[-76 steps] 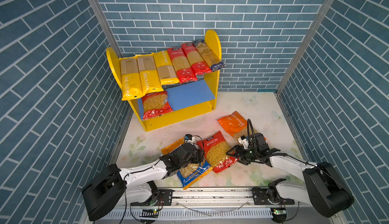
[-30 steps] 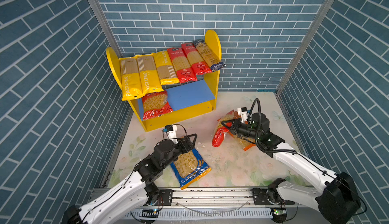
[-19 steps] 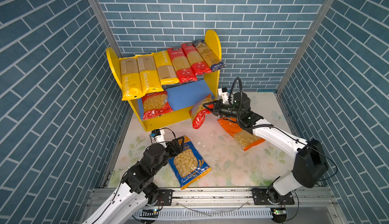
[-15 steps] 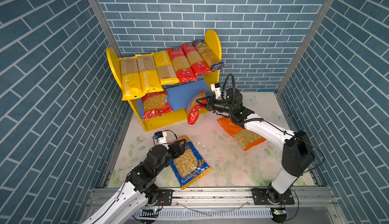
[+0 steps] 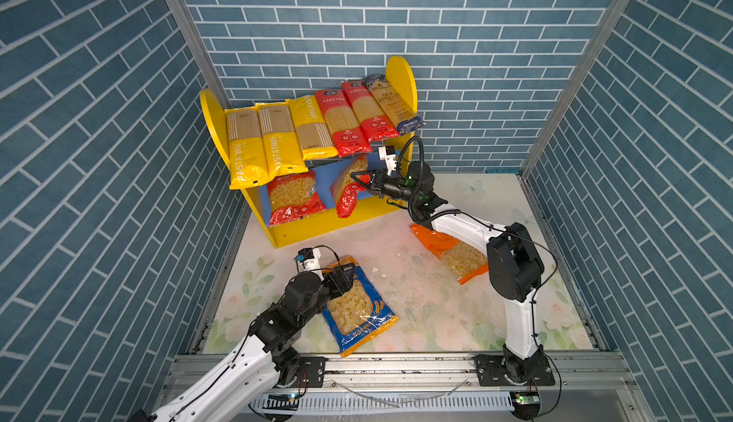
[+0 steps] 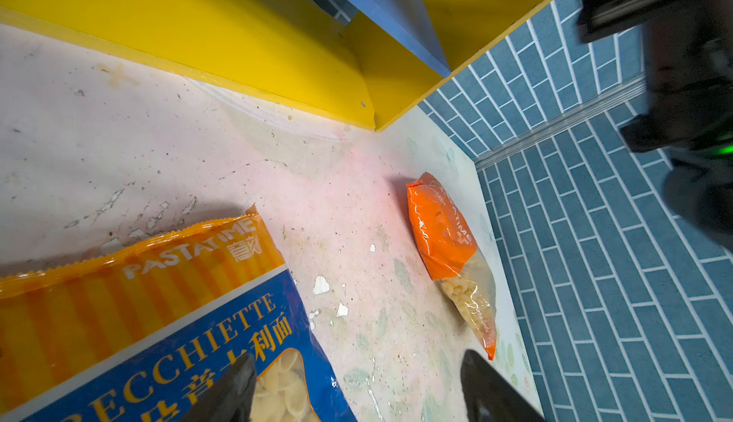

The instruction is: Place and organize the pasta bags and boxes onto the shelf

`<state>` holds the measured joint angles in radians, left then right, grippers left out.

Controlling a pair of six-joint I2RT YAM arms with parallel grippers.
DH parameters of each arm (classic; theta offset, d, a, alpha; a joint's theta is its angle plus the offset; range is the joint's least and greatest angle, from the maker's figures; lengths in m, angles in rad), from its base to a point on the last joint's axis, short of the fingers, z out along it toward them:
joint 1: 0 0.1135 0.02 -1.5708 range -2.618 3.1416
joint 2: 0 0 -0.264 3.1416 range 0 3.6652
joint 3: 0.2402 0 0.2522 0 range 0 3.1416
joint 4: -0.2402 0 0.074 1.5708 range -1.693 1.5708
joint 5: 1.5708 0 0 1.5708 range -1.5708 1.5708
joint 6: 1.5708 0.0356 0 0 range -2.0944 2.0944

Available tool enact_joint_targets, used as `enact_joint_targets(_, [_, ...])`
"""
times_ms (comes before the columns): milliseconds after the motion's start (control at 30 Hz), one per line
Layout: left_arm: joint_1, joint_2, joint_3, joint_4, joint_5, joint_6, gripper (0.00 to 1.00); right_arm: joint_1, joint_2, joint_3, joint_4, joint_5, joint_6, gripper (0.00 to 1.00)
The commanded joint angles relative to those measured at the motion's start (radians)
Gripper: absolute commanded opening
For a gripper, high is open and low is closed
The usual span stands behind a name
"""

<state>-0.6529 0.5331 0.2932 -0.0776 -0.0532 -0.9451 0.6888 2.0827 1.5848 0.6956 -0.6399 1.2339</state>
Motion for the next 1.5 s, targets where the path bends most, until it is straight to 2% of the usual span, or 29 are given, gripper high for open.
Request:
enact_joint_targets(0, [0.006, -0.05, -0.004, -0.058, -0.027, 0.027, 0.81, -0.039, 0.036, -0.102, 0.181, 0.045, 0.091, 0.0])
enact_joint_targets(100, [0.007, -0.082, -0.016, -0.081, -0.031, 0.026, 0.82, -0.046, -0.01, -0.207, 0.126, 0.075, 0.055, 0.0])
enact_joint_targets(233, [0.007, -0.063, -0.03, -0.058, -0.025, 0.023, 0.81, -0.043, -0.03, -0.224, 0.025, 0.113, 0.027, 0.0])
enact_joint_targets(467, [0.007, -0.004, -0.019, -0.019, -0.005, 0.02, 0.81, -0.003, 0.058, -0.073, 0.126, 0.161, 0.143, 0.0])
enact_joint_targets(600, [0.006, -0.031, -0.019, -0.049, -0.013, 0.019, 0.81, 0.001, 0.101, 0.061, 0.051, 0.191, 0.139, 0.0])
enact_joint_targets(733, [0.006, -0.046, -0.019, -0.072, -0.013, 0.017, 0.81, 0.002, 0.211, 0.222, -0.029, 0.198, 0.134, 0.0])
enact_joint_targets(900, [0.006, -0.085, -0.021, -0.116, -0.022, 0.019, 0.81, 0.002, 0.303, 0.324, -0.109, 0.204, 0.11, 0.0])
enact_joint_targets(1067, [0.006, -0.113, -0.031, -0.14, -0.033, 0.019, 0.81, 0.011, 0.328, 0.3, -0.115, 0.196, 0.121, 0.0])
enact_joint_targets(1267, [0.007, -0.076, -0.029, -0.107, -0.024, 0.021, 0.81, 0.017, 0.322, 0.272, -0.104, 0.169, 0.136, 0.0])
enact_joint_targets(1467, [0.006, -0.08, -0.014, -0.125, -0.029, 0.034, 0.81, -0.003, 0.267, 0.199, -0.061, 0.109, 0.174, 0.0])
